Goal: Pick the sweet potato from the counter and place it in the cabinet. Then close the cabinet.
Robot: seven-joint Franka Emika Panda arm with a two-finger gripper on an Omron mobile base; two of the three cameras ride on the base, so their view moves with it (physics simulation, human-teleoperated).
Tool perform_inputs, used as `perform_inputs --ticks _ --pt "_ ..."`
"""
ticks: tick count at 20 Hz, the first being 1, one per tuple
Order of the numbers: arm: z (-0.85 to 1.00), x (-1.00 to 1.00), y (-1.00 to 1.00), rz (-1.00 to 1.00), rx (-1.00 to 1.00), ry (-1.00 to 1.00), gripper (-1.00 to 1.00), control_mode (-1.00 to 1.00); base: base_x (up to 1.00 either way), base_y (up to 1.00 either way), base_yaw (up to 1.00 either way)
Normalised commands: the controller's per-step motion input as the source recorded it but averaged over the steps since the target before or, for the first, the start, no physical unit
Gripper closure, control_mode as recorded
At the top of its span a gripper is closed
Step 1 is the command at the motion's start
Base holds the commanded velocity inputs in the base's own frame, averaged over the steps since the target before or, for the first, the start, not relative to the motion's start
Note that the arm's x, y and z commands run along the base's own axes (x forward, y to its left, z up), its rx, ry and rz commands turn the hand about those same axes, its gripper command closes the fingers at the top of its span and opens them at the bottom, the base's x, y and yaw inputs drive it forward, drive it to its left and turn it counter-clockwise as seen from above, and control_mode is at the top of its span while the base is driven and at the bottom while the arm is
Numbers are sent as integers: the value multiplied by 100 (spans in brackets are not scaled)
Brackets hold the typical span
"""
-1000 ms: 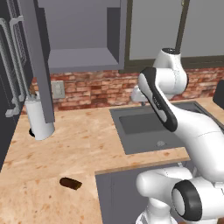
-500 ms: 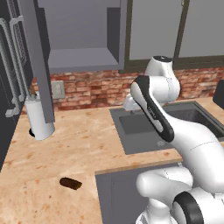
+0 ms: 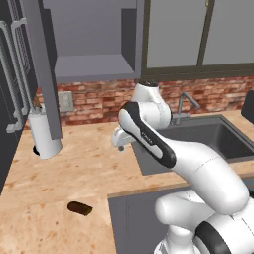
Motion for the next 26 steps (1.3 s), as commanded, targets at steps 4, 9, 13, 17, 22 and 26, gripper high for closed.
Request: perform_inputs --ticks 4,9,13,17,22,26 --pt "-42 0 100 32 0 26 -100 -100 0 0 0" --pt "-36 -17 80 20 0 25 -100 -100 0 0 0" --pt "-29 -41 61 11 -1 10 -100 -100 0 0 0" --pt "-29 -47 44 6 -9 3 -100 -100 0 0 0" --pt "-72 -11 3 14 -7 0 -100 -100 0 0 0" --pt "-67 0 1 17 -4 -4 -100 -100 0 0 0"
